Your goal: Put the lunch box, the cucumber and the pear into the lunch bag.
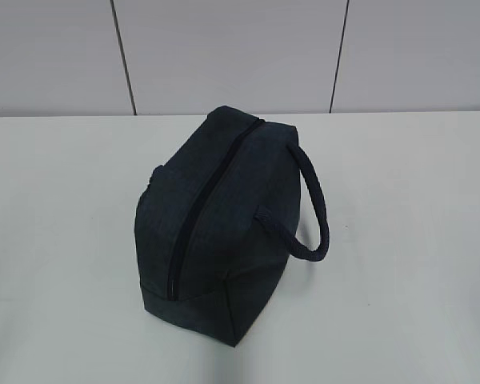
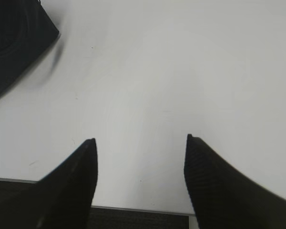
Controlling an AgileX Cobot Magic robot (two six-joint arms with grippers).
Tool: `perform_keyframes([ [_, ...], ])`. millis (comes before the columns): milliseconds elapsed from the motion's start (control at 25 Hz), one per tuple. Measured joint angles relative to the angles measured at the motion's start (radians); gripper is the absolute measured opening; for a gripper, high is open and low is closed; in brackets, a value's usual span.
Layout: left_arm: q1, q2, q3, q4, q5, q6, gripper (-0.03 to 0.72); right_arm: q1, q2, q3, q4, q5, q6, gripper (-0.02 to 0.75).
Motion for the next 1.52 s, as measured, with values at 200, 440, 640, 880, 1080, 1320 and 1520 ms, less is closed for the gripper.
perform_keyframes([
  [200, 0.000, 0.000, 0.000, 0.000, 0.000, 0.000, 0.465, 0.000, 0.000, 0.000, 0.000, 0.000, 0.000, 0.457],
  [440, 0.000, 0.000, 0.000, 0.000, 0.000, 0.000, 0.465, 0.000, 0.000, 0.000, 0.000, 0.000, 0.000, 0.456],
  [640, 0.000, 0.000, 0.000, 0.000, 0.000, 0.000, 0.465, 0.000, 0.000, 0.000, 0.000, 0.000, 0.000, 0.457],
  [880, 0.000, 0.000, 0.000, 0.000, 0.000, 0.000, 0.465, 0.000, 0.000, 0.000, 0.000, 0.000, 0.000, 0.456],
  [1080, 0.000, 0.000, 0.000, 0.000, 0.000, 0.000, 0.465, 0.000, 0.000, 0.000, 0.000, 0.000, 0.000, 0.456],
  [1320, 0.000, 0.000, 0.000, 0.000, 0.000, 0.000, 0.465, 0.000, 0.000, 0.000, 0.000, 0.000, 0.000, 0.456],
  [1520, 0.000, 0.000, 0.000, 0.000, 0.000, 0.000, 0.465, 0.000, 0.000, 0.000, 0.000, 0.000, 0.000, 0.456],
])
